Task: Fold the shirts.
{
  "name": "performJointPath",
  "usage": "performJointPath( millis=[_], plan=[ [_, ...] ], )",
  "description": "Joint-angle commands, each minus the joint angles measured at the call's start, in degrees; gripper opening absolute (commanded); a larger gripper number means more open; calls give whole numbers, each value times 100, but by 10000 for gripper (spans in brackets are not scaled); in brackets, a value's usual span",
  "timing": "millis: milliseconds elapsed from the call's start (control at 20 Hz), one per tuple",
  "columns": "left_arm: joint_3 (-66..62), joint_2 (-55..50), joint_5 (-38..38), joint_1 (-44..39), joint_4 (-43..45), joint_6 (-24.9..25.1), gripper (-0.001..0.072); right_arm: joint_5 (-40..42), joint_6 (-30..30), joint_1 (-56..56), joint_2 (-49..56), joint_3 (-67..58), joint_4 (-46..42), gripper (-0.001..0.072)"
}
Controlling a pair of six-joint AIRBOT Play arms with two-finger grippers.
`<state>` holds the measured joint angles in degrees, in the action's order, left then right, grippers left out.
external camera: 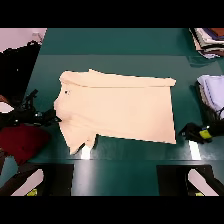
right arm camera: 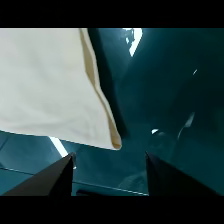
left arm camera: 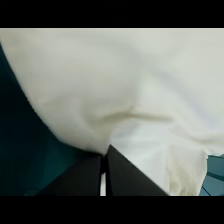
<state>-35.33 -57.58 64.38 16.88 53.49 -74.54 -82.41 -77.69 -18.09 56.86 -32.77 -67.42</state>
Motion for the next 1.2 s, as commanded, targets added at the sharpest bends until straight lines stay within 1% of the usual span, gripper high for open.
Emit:
performJointPath(
  millis=[0, 100, 150, 200, 250, 300, 350, 400, 500, 650, 800, 950, 1050, 1150],
  plan=[
    [-33, 2, -46, 4, -9, 2, 23, 396, 197, 15, 275, 544, 450, 445],
    [-33, 2, -39, 4, -7, 0, 23, 669, 195, 380, 505, 479, 643, 443],
    [-33, 2, -35, 4, 0, 2, 23, 728, 192, 577, 614, 380, 640, 430],
    [-33, 2, -28, 4, 4, 2, 23, 728, 192, 739, 710, 280, 621, 350],
    [-33, 2, -28, 4, 7, 2, 23, 721, 195, 874, 787, 179, 619, 220],
    [-33, 4, -15, 4, 9, 26, 22, 715, 197, 988, 835, 90, 619, 154],
    [-46, 72, -4, 7, 9, 72, 21, 682, 221, 1099, 850, -20, 621, 38],
    [-109, 195, -2, 7, 13, 61, 21, 654, 236, 1193, 802, -131, 619, 14],
    [-457, 540, 120, 7, 37, 37, 21, 638, 232, 1314, 481, -507, 632, 13],
    [-1648, 1084, 498, 7, 11, -153, 22, 708, 229, 1327, -177, -1585, 636, 13],
    [-3429, 1327, 680, 4, -2, -221, 23, 1141, 229, 1316, -726, -3254, 629, 13],
    [-5447, 1355, 658, 7, -15, -323, 23, 1497, 229, 1314, -903, -5053, 584, 13],
    [-6651, 1355, 579, 7, -15, -321, 23, 1427, 229, 1311, -833, -6194, 577, 13],
    [-7628, 1355, 470, 4, -11, -330, 22, 1143, 227, 1305, -667, -7206, 498, 13]
  ],
)
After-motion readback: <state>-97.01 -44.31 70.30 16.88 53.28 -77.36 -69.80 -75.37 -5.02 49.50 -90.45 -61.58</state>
